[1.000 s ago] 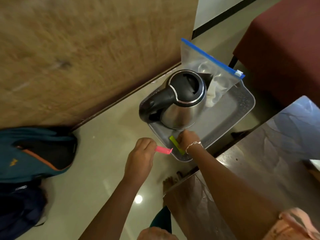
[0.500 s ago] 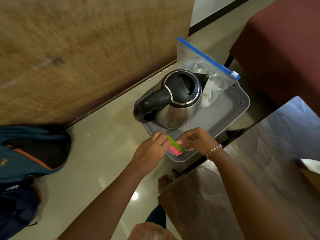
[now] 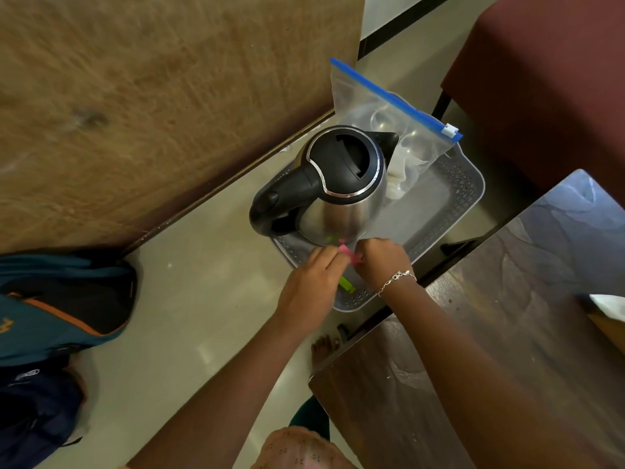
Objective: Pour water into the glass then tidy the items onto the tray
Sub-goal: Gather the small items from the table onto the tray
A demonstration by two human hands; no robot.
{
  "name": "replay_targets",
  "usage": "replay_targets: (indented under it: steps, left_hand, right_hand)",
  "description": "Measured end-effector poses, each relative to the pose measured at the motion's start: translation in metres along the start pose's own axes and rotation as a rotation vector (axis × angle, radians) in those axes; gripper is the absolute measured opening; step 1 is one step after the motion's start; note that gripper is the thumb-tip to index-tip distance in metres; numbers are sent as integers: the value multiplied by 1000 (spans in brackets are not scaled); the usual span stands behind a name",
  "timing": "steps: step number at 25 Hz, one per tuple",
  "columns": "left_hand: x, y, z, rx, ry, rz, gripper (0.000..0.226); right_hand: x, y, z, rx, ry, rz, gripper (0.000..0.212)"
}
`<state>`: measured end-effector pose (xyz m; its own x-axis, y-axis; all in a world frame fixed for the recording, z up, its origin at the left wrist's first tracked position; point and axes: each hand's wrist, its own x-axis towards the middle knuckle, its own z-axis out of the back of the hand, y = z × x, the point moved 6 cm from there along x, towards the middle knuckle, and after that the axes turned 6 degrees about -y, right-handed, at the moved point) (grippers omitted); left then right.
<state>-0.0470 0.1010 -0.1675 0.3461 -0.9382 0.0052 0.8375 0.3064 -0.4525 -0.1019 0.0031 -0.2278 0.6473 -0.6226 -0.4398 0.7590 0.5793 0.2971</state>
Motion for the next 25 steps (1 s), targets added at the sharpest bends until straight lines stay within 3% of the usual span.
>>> replay_targets:
  steps: [4, 9, 13, 19, 25]
  left_hand:
    - [-25, 17, -12, -104, 27, 259, 20]
    - [-18, 24, -33, -52, 110, 250, 42]
    - [-7, 26, -48, 78, 223, 251, 56]
    - [9, 23, -79, 180, 448, 475, 46]
    - [0, 11, -79, 275, 337, 445, 49]
  right_hand:
    - [8, -1, -29, -91, 55, -2, 44]
    - [10, 3, -47, -79, 73, 12, 40]
    - [8, 3, -41, -34, 87, 36, 23]
    - [-32, -22, 11, 196, -307, 55, 29]
    - [-85, -68, 29, 254, -517, 52, 26]
